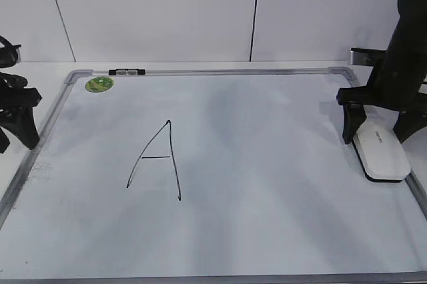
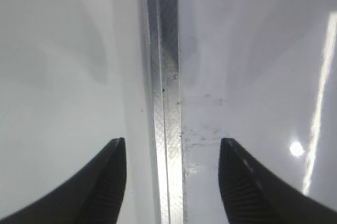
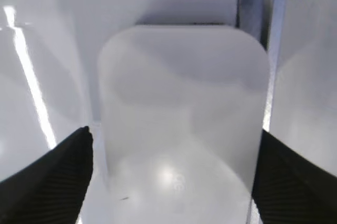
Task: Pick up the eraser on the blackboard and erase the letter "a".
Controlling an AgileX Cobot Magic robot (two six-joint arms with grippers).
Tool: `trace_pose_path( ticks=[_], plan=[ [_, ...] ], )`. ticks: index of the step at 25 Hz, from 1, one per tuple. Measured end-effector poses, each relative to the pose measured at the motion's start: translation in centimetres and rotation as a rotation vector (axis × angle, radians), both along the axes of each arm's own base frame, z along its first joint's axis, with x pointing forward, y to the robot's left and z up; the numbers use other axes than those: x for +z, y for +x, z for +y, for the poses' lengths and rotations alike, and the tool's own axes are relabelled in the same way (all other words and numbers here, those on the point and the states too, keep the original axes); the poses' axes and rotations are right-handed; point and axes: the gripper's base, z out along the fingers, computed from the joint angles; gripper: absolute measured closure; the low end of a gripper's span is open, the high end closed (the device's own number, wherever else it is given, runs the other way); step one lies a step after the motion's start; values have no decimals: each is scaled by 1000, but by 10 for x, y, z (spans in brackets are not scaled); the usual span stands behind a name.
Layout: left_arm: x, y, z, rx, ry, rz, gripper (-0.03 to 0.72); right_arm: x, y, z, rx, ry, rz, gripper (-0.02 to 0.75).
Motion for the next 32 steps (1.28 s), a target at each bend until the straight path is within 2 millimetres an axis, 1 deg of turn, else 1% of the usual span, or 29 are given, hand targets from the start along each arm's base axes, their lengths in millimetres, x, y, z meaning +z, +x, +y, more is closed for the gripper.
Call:
trace_pose_path(
  ticks=[3, 5, 7, 10, 13, 17, 21, 23, 26, 29, 32],
  plan=[
    [12, 3, 0, -8, -2, -14, 265, 7, 3, 0, 0, 1, -24, 62],
    [24, 2, 0, -12, 2, -43, 264, 13, 3, 0, 0, 1, -41, 62],
    [43, -1, 0, -17, 6, -83, 264, 22, 1, 0, 1, 0, -62, 64],
    [67, -8, 1, -14, 17, -137, 264, 41, -2, 0, 1, 1, -111, 65],
    [89, -19, 2, -8, 21, -177, 261, 63, -8, 0, 1, 2, -165, 67],
    [118, -35, 2, 0, 21, -240, 260, 102, -22, -1, 1, 4, -262, 69],
    [150, -56, 1, 9, 18, -323, 260, 148, -45, -1, 1, 6, -380, 71],
    [166, -68, 1, 11, 17, -368, 260, 168, -61, -1, 1, 7, -435, 76],
    [191, -90, 2, 10, 28, -444, 260, 197, -89, -2, 1, 9, -512, 81],
    [214, -116, 4, 21, 44, -520, 260, 215, -118, -3, 2, 6, -560, 84],
    [234, -139, 4, 30, 51, -598, 260, 224, -145, -4, 3, 1, -592, 89]
  ],
)
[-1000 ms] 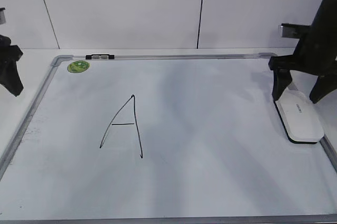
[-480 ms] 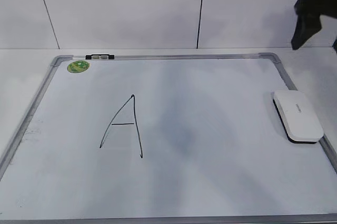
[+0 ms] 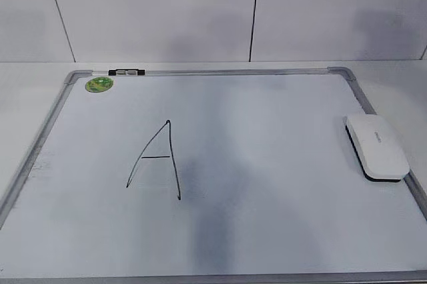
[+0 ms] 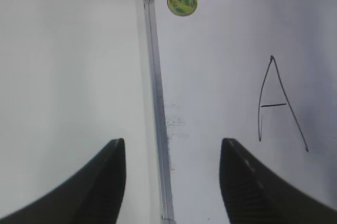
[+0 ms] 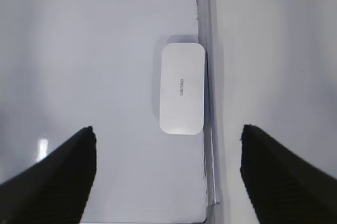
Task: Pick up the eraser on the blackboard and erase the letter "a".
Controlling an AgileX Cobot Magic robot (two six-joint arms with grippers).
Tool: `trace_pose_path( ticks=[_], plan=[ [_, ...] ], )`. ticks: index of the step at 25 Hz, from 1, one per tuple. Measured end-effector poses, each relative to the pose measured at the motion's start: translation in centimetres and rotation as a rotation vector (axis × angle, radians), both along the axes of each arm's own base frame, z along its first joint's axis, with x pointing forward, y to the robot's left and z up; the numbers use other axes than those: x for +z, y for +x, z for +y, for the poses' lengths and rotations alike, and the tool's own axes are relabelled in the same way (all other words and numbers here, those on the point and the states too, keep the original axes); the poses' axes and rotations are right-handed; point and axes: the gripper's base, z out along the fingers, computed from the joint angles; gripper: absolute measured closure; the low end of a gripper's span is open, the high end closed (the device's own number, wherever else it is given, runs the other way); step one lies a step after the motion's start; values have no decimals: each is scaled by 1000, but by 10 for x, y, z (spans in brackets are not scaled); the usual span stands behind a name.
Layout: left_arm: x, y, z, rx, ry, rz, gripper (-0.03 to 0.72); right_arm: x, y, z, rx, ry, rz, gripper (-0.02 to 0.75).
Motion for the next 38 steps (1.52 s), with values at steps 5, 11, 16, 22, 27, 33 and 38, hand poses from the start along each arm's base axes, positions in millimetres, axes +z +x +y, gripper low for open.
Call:
trace_pose_path(
  ticks=[5, 11, 16, 22, 27, 33, 38],
  plan=[
    [28, -43, 0, 0, 0, -125, 260, 1, -40, -1, -5, -8, -20, 101],
    [37, -94, -3, 6, -38, -219, 260, -3, -75, 11, 59, -14, -41, 108],
    [21, -135, -7, -28, -55, -244, 260, 0, -105, 19, 102, -5, -89, 120],
    [-9, -177, -6, -36, -67, -262, 260, -3, -144, 17, 121, 17, -149, 123],
    [-34, -202, -6, -68, -71, -278, 260, -13, -181, 9, 89, 54, -206, 134],
    [-52, -226, -4, -67, -77, -324, 260, -38, -210, 5, 87, 89, -214, 142],
    [-67, -235, -2, -87, -78, -332, 260, -53, -232, 0, 88, 102, -254, 143]
  ],
)
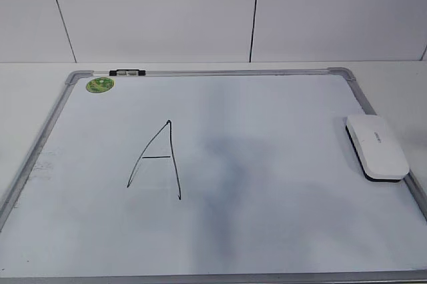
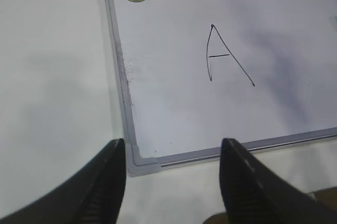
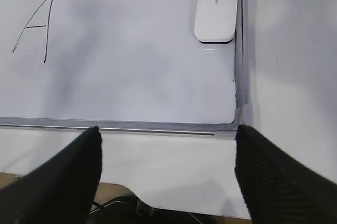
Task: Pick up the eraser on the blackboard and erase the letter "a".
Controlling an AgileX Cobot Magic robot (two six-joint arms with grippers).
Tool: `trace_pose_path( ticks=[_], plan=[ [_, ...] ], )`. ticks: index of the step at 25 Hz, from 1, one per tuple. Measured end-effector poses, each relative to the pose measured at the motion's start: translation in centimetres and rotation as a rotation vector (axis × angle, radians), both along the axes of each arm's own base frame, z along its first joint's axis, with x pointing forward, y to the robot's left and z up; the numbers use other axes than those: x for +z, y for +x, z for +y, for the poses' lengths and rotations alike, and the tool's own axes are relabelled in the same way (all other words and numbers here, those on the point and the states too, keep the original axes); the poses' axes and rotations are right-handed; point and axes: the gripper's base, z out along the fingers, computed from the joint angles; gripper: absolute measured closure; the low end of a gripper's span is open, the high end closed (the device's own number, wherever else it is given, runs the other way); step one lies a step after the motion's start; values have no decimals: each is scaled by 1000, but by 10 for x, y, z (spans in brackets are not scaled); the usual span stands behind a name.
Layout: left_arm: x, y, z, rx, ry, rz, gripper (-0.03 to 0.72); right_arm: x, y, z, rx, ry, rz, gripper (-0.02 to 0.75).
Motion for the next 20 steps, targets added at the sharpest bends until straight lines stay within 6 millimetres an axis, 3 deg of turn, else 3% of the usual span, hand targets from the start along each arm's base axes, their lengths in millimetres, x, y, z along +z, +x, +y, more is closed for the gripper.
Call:
trace_pose_path(
  ticks=[11, 20],
  plan=[
    [-35, -7, 3, 13, 27, 24, 260, -42, -37, -8, 51, -42, -101, 143],
    [-70, -4, 5, 28, 57, 84, 262, -75, -49, -17, 56, -135, -148, 143]
  ],
)
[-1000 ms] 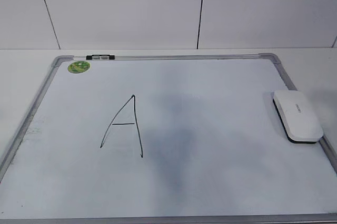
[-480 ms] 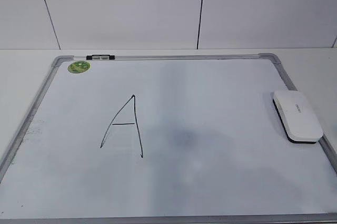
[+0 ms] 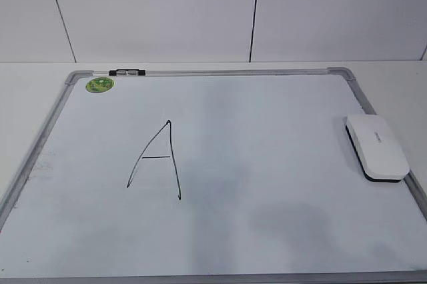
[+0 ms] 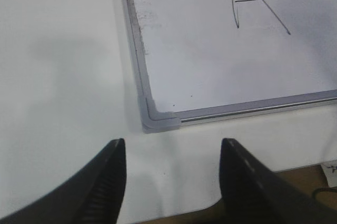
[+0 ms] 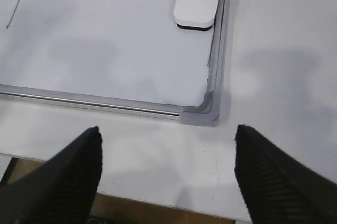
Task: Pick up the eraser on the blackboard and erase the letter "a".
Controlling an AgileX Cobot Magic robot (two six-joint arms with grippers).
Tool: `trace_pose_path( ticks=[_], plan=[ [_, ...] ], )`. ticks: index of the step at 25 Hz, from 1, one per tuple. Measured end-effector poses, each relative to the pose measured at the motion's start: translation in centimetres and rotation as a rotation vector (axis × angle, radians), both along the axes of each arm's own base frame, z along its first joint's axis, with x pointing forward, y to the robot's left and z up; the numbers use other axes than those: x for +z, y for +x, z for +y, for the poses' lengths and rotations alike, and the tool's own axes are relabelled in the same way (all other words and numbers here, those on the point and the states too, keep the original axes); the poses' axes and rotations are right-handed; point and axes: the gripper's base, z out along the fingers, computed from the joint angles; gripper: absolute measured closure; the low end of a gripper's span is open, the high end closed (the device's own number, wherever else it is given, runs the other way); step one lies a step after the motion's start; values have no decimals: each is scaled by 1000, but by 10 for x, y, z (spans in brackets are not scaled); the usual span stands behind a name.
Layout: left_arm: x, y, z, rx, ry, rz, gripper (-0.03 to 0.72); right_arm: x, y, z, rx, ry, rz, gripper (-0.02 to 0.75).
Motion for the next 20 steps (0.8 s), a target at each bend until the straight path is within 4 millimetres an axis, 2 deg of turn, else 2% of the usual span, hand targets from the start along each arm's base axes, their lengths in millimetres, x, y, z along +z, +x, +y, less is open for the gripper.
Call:
trace_pose_path(
  ticks=[10, 20],
  plan=[
    [-3, -2, 6, 36, 42, -106, 262, -3, 1, -4, -21, -46, -26, 143],
    [-6, 7, 7, 46, 69, -172, 263, -7, 11, -4, -26, -63, -88, 143]
  ],
)
